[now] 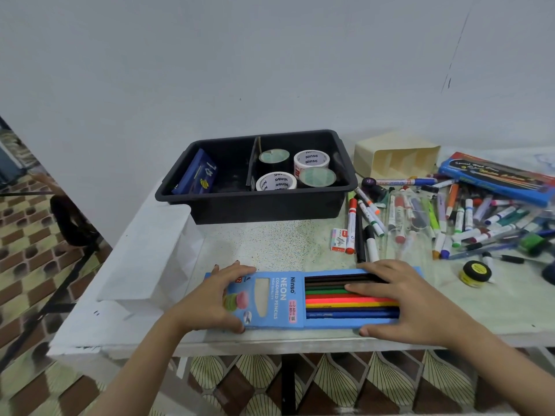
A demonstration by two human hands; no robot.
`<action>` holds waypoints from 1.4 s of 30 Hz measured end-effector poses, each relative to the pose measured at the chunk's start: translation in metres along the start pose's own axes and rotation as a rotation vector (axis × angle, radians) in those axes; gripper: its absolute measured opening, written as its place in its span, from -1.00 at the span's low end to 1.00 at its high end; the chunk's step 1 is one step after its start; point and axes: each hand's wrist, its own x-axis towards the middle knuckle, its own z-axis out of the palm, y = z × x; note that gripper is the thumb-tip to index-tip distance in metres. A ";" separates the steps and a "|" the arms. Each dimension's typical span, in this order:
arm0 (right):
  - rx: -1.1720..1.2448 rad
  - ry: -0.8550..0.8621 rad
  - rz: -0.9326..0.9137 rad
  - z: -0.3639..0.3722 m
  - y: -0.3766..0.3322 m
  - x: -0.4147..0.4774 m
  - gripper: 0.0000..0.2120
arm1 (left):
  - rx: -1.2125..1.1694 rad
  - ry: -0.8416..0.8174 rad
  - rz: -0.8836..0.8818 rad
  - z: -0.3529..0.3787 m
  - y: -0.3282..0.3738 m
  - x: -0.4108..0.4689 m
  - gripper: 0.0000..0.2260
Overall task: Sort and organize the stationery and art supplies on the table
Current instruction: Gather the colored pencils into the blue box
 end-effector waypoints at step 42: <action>0.210 0.259 -0.006 0.009 -0.008 -0.005 -0.49 | 0.217 0.082 0.144 0.023 0.016 0.001 -0.22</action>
